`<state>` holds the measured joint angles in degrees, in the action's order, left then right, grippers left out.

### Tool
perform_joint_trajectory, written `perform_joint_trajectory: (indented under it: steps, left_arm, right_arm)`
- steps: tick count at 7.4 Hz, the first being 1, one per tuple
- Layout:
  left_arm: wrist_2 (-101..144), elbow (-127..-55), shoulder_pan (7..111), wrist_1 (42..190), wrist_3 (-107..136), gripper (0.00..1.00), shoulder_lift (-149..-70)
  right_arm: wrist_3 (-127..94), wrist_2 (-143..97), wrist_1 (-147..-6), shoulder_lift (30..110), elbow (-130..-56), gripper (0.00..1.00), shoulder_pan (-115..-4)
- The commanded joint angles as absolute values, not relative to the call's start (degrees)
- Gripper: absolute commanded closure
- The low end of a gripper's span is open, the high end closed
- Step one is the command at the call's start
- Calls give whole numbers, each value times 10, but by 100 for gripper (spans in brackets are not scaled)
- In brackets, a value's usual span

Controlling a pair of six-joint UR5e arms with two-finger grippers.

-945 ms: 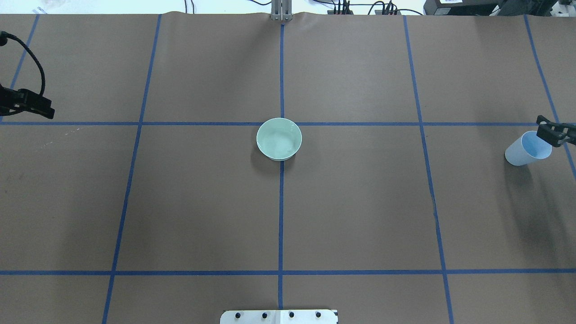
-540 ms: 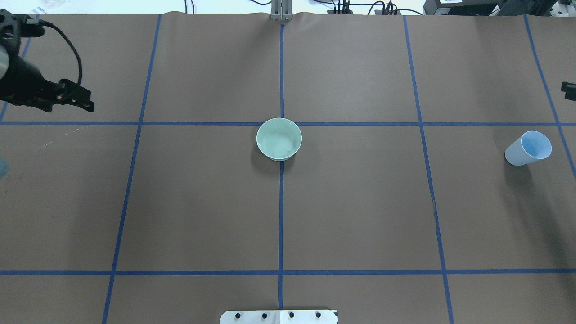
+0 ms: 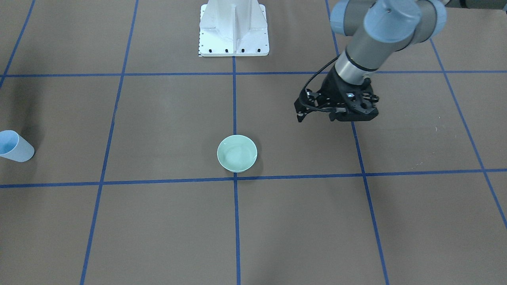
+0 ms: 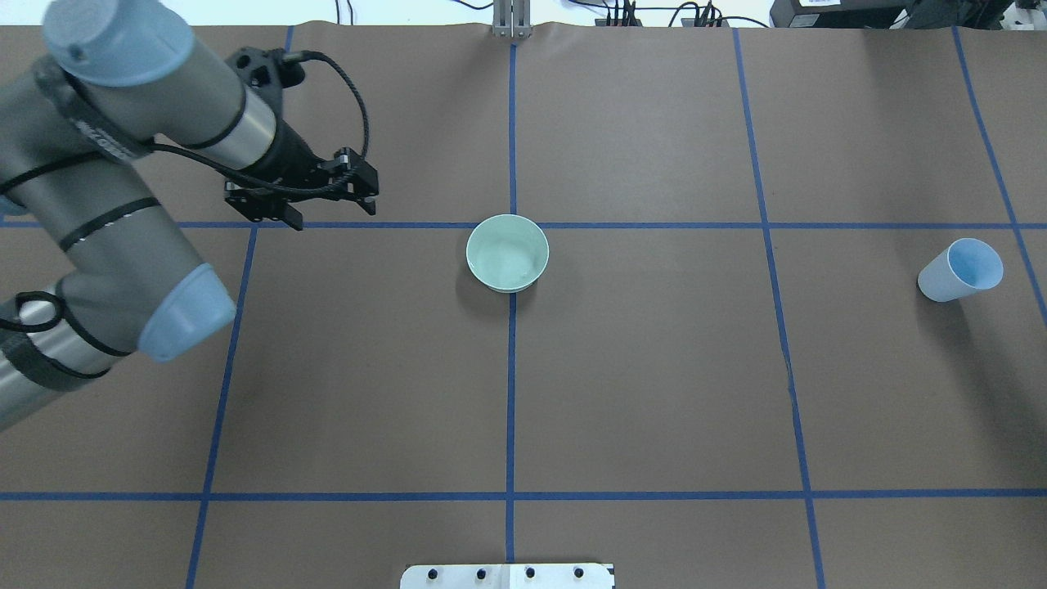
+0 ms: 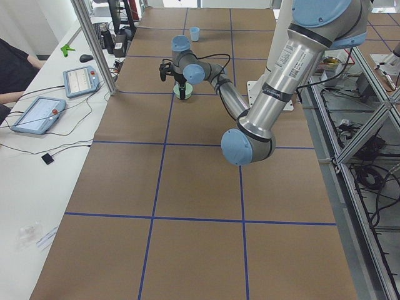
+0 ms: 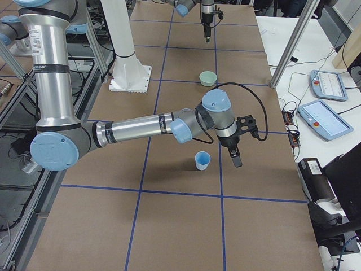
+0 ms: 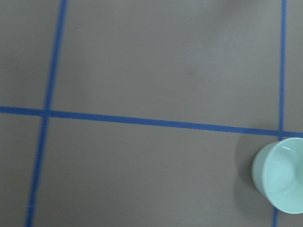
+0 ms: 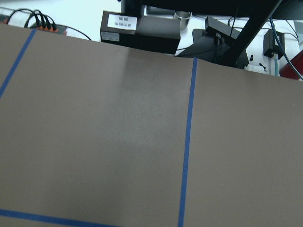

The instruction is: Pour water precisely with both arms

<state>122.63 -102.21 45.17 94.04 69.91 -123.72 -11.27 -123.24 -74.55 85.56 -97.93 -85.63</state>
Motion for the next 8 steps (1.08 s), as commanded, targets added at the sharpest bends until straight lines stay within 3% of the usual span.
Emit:
perform_joint_trajectory:
  steps: [1, 7, 8]
  left_arm:
    - [1192, -923, 393, 943, 734, 0, -1326]
    - [1188, -742, 367, 1091, 736, 0, -1375]
    - [1180, -739, 360, 1092, 736, 1, -1375]
  right_arm:
    - [-72, -1313, -810, 852, -956, 0, -880]
    - [-69, -1373, -809, 892, -937, 0, -890]
    - [-69, -1371, -809, 891, -936, 0, -890]
